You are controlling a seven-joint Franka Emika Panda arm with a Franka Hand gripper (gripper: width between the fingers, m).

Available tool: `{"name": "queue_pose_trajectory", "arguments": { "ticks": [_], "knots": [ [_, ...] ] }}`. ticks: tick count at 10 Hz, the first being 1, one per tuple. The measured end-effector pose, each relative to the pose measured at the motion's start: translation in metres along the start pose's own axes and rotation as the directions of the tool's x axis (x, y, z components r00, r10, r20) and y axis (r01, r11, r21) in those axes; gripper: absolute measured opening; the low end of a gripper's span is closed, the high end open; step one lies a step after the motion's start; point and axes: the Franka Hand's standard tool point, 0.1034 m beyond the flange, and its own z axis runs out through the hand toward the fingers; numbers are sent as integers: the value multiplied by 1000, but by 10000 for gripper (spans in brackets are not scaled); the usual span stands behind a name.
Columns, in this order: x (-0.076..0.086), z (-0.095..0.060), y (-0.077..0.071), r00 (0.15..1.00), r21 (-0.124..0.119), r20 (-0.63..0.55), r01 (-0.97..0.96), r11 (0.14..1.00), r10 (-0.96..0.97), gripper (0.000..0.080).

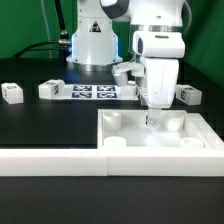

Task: Assemble square table

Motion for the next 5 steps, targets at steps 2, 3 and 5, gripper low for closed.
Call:
{"name": "queue_pose_trajectory", "arguments": {
  "ticks": [2,3,5],
  "knots": [
    [2,-8,0,998,-9,-1,-61,998,61,649],
    [7,-22,-3,989,-15,0,-149,989,149,649],
    [26,-41,-6,963,4,34,-269,963,268,649]
  ]
}}
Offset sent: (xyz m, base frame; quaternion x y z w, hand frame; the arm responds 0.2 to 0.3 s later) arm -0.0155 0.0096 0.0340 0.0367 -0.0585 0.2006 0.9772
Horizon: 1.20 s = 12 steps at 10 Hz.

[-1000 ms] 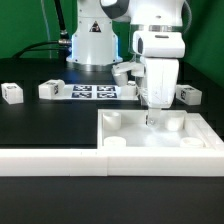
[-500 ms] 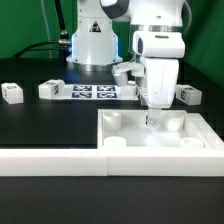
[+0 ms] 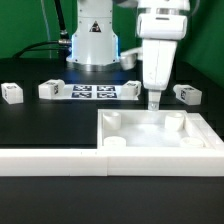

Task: Assemble square table

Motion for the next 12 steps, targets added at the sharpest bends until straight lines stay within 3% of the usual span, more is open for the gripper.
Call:
{"name": "queue_pose_trajectory", "arguments": {
  "ticks": [2,5,7,10,11,12],
  "knots": [
    [33,-14,-15,979,-13,-20,-205,979,205,649],
    [33,-13,-16,943,2,-24,-332,943,332,649],
    [36,-13,-17,874,19,-27,-485,874,486,649],
    [78,-14,-61,686,61,-13,-725,686,727,649],
    [85,-11,-72,687,63,0,-725,685,727,649],
    [80,-11,-68,705,61,23,-709,703,709,649]
  ]
}}
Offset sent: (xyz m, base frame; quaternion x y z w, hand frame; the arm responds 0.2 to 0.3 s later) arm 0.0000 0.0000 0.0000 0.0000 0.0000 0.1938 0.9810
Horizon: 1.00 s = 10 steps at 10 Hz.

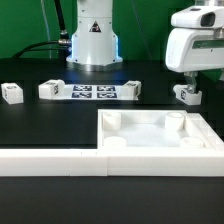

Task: Assemble square table

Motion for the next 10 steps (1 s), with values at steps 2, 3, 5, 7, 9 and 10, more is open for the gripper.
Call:
{"name": "queue_pose_trajectory", "arguments": {
  "ticks": [2,3,5,7,9,10],
  "knots": [
    [-5,1,1,999,-4,53,-5,1000,6,649],
    [-14,-2,1,985,-5,172,-34,999,34,649],
    [-25,-6,-12,940,-22,337,-49,999,54,649],
    [-26,-7,-9,886,-37,460,-43,998,55,649],
    [-34,-6,-8,799,-49,599,-37,998,59,649],
    [-34,0,-14,762,-62,640,-81,995,102,649]
  ]
}}
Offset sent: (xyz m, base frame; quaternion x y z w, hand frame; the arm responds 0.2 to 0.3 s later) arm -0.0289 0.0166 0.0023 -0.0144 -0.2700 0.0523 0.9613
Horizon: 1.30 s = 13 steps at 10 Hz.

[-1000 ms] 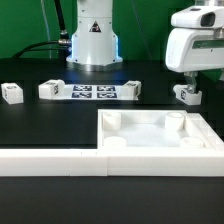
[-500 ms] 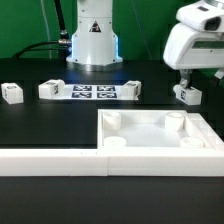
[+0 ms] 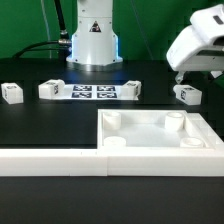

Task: Assemble square table

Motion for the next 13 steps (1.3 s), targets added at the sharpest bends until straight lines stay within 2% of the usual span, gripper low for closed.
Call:
{"name": "queue_pose_trajectory", "arguments": {
  "ticks": [1,2,4,5,7,9,13],
  "knots": [
    [2,5,-9,998,-8,68,1,1000,-1,649],
    [8,5,-14,998,-6,65,9,1000,-9,649],
    [8,5,-12,998,-5,66,7,1000,-6,649],
    [8,7,-14,997,3,70,-12,1000,11,649],
    [6,16,-25,992,52,103,-74,996,68,649],
    [4,23,-28,989,48,135,-66,997,59,649],
    [4,23,-27,989,50,133,-68,996,61,649]
  ]
}}
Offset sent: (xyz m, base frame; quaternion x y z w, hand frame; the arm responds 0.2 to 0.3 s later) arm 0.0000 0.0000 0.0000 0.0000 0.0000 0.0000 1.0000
